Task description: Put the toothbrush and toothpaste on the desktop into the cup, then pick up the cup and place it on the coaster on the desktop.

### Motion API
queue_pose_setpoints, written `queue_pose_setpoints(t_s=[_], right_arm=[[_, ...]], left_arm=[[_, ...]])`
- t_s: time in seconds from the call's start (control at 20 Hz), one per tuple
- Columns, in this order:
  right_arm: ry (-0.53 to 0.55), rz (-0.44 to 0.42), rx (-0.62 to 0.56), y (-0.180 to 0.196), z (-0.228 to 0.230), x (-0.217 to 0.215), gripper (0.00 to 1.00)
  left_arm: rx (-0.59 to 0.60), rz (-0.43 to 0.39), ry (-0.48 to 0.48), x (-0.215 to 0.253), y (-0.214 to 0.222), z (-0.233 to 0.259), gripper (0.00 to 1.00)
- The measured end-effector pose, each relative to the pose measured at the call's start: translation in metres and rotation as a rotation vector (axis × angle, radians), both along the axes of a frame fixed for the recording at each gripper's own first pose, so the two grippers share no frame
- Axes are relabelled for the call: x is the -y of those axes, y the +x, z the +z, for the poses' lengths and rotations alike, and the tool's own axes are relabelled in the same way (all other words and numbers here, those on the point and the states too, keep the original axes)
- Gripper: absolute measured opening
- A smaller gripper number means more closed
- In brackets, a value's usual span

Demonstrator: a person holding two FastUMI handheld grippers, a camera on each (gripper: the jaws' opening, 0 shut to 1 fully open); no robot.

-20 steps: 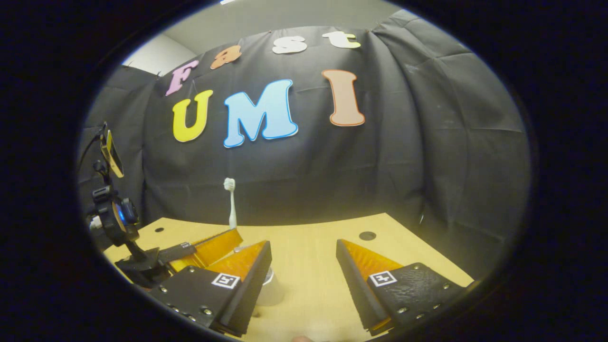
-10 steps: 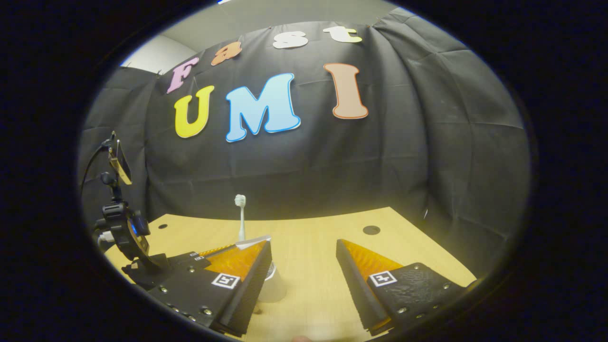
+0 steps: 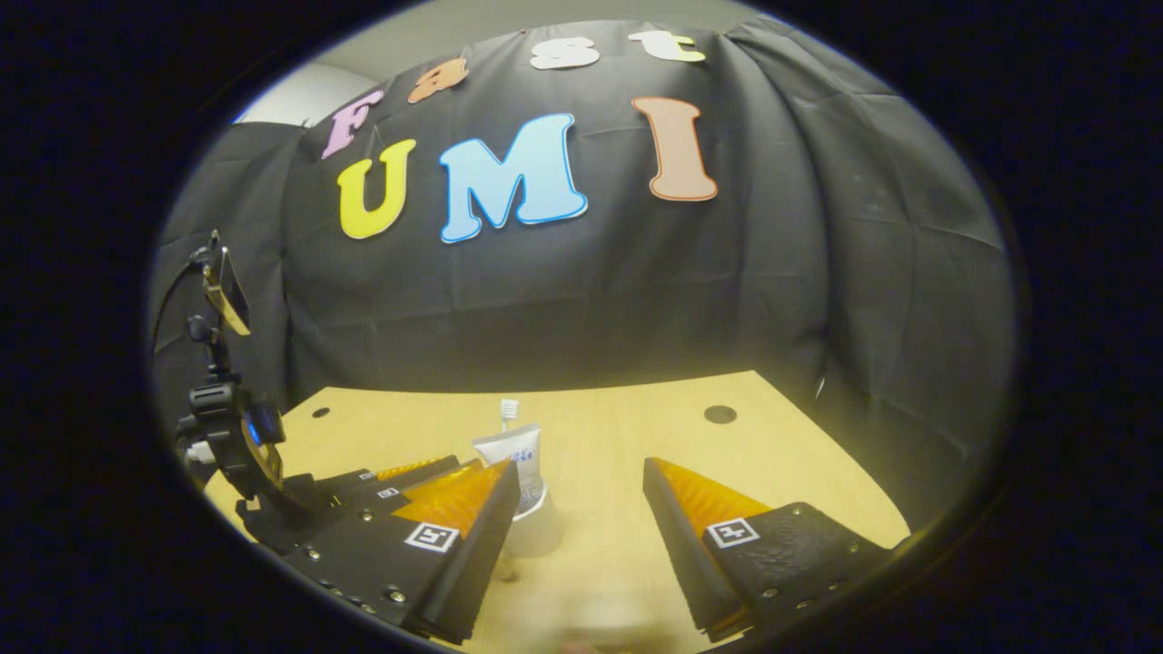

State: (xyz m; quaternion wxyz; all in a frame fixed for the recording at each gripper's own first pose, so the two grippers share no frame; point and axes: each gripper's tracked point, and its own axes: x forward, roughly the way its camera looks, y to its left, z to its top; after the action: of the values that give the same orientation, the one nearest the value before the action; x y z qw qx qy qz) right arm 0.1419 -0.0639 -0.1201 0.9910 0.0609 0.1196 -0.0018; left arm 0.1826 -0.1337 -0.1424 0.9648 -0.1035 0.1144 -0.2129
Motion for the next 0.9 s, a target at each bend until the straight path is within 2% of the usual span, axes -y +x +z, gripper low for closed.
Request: queue_pose_setpoints(t_s=[0.05, 0.1, 0.2, 0.25, 0.3, 0.35, 0.5, 0.55, 0.6, 0.9], right_arm=[[-0.011, -0.002, -0.017, 0.0, -0.002, -0.002, 0.84], [-0.02, -0.006, -0.032, 0.0, -0.002, -0.002, 0.84], [-0.022, 0.0, -0.073, 0.002, -0.005, -0.006, 0.84], [-0.015, 0.0, -0.098, 0.002, -0.009, -0.008, 0.84], [0.0, 0.01, -0.119, 0.003, -0.011, -0.012, 0.84], [0.015, 0.015, -0.141, 0.003, -0.012, -0.017, 0.86], [0.044, 0.022, -0.23, 0.003, -0.026, -0.027, 0.86], [0.049, 0.023, -0.258, 0.002, -0.03, -0.03, 0.86], [0.052, 0.026, -0.285, 0.001, -0.033, -0.034, 0.86], [0.05, 0.061, -0.46, 0.0, -0.05, -0.061, 0.87]], left_arm=[[0.002, 0.009, 0.009, -0.003, -0.004, 0.004, 0.49], [0.002, 0.018, 0.016, -0.008, -0.007, 0.008, 0.58], [-0.006, 0.034, 0.029, -0.017, -0.016, 0.013, 0.6], [-0.009, 0.056, 0.044, -0.024, -0.021, 0.016, 0.69], [-0.013, 0.063, 0.051, -0.029, -0.027, 0.018, 0.84], [-0.02, 0.074, 0.055, -0.034, -0.032, 0.02, 0.8], [-0.061, 0.109, 0.083, -0.052, -0.048, 0.02, 0.77], [-0.068, 0.125, 0.091, -0.061, -0.055, 0.023, 0.89], [-0.068, 0.141, 0.1, -0.068, -0.061, 0.027, 0.93], [-0.093, 0.222, 0.101, -0.106, -0.085, 0.044, 0.96]])
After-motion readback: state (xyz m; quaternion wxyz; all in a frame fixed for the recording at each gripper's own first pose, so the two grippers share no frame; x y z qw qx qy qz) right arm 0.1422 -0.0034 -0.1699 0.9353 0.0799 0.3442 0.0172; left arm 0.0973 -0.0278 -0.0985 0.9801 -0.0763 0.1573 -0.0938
